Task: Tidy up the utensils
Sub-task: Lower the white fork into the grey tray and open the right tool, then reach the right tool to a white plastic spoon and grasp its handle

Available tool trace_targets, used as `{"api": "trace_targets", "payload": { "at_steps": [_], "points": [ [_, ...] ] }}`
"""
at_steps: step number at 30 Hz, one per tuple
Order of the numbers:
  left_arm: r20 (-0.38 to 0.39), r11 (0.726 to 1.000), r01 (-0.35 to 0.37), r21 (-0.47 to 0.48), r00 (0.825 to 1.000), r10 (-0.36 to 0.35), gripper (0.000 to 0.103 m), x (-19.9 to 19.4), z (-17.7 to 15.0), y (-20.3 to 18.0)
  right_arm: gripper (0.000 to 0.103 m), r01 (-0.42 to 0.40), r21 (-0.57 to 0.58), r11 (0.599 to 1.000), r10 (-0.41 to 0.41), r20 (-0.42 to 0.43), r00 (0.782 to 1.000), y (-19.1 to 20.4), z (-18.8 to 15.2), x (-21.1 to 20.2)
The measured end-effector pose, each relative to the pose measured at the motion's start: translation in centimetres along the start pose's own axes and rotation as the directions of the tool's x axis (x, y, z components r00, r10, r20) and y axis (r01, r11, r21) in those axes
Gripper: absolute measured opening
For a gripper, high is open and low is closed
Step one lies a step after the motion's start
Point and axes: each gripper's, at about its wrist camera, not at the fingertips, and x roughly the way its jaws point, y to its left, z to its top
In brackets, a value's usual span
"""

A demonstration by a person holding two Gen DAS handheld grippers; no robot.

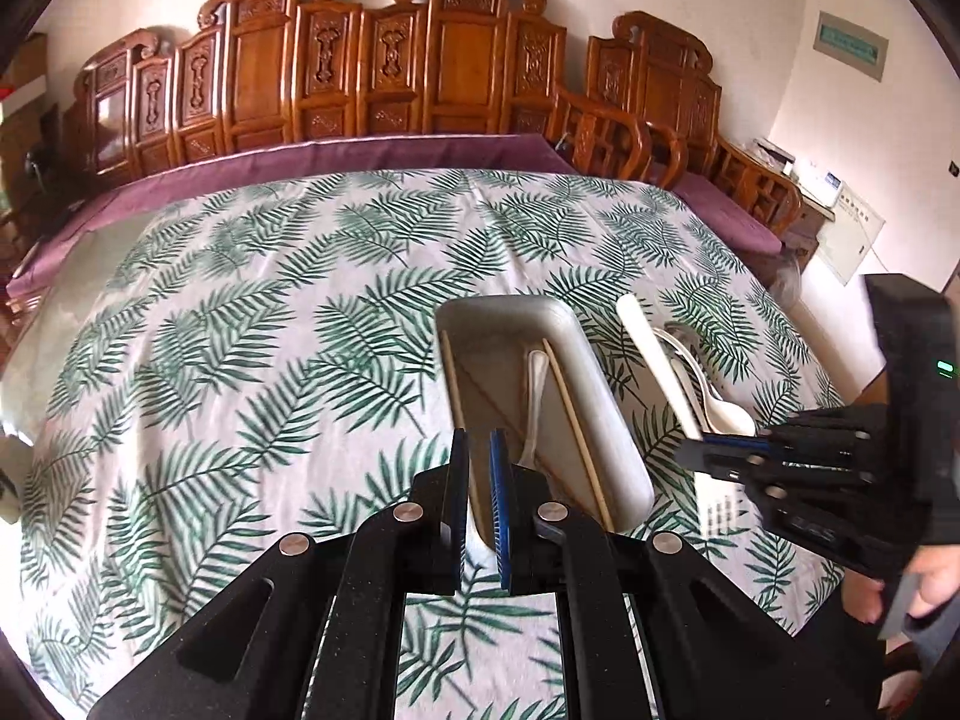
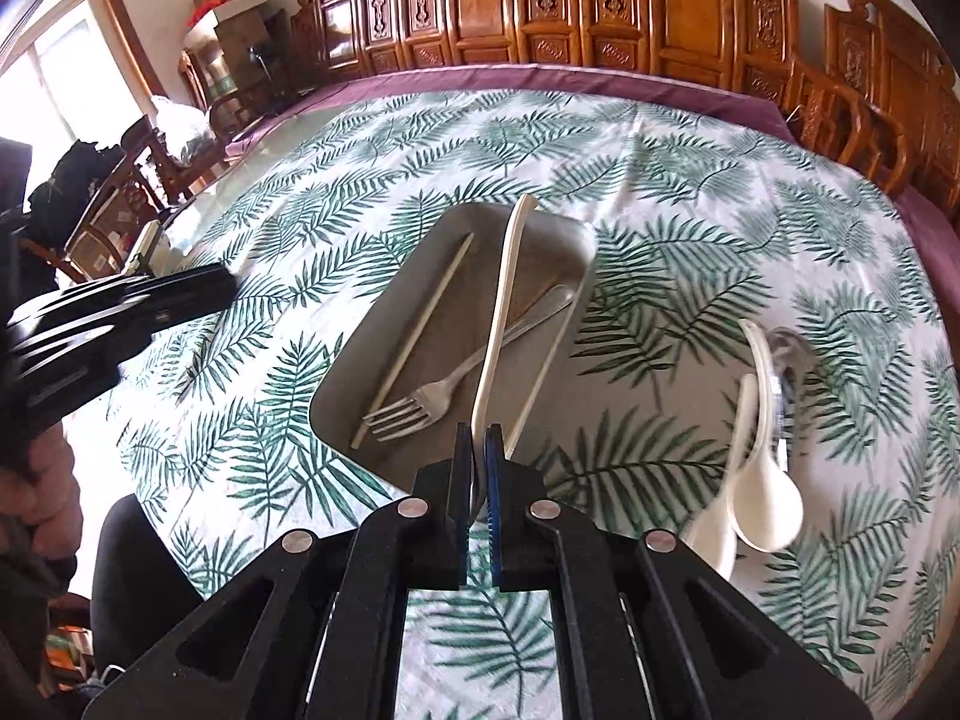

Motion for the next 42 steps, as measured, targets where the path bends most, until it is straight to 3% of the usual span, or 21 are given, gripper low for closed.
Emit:
{"api": "trace_targets", "payload": {
  "at_steps": [11, 18, 25, 36, 37, 39, 41, 42],
  "points": [
    [0.008, 0.999, -0.019, -0.031, 1.0, 0.019, 0.006, -1.2, -0.9, 2.0, 0.006, -0.046, 0.064, 0.997, 0.051, -0.075, 0.996, 0.4, 2.3, 5.6],
    [0.004, 0.999, -0.028, -0.036, 1.0, 0.029, 0.006, -1.2, -1.4, 2.5, 0.009, -0.024, 0.045, 0.999, 0.028, -0.083, 0.996, 1.4, 3.5, 6.9],
    [0.004, 0.999, -0.026, -0.036, 1.0, 0.026, 0.006, -1.2, -1.3, 2.3, 0.009, -0.029, 0.047, 0.998, 0.031, -0.047, 0.998, 1.1, 3.1, 5.2],
    [0.0, 1.0, -0.013, 0.002, 1.0, 0.013, 0.006, -0.9, -1.0, 0.0, 0.009, 0.011, 0.067, 0.998, -0.013, 0.034, 0.999, -1.9, -0.3, -1.1],
    [-0.003, 1.0, -0.012, 0.004, 1.0, 0.012, 0.008, -0.8, -1.0, -0.2, 0.009, 0.016, 0.075, 0.997, -0.019, 0.039, 0.999, -2.4, -0.6, -1.6],
    [-0.004, 1.0, -0.012, 0.009, 1.0, 0.012, 0.022, -0.7, -0.9, -0.7, 0.009, 0.033, 0.084, 0.996, -0.037, 0.046, 0.998, -3.1, -1.0, -2.3],
    [0.003, 1.0, -0.018, 0.014, 1.0, 0.018, 0.047, -0.7, -0.8, -1.3, 0.009, 0.053, 0.086, 0.995, -0.058, 0.054, 0.997, -3.9, -1.5, -3.1],
    [0.004, 1.0, -0.019, 0.015, 1.0, 0.018, 0.049, -0.7, -0.8, -1.5, 0.009, 0.061, 0.088, 0.994, -0.067, 0.058, 0.996, -4.2, -1.8, -3.5]
  ]
}}
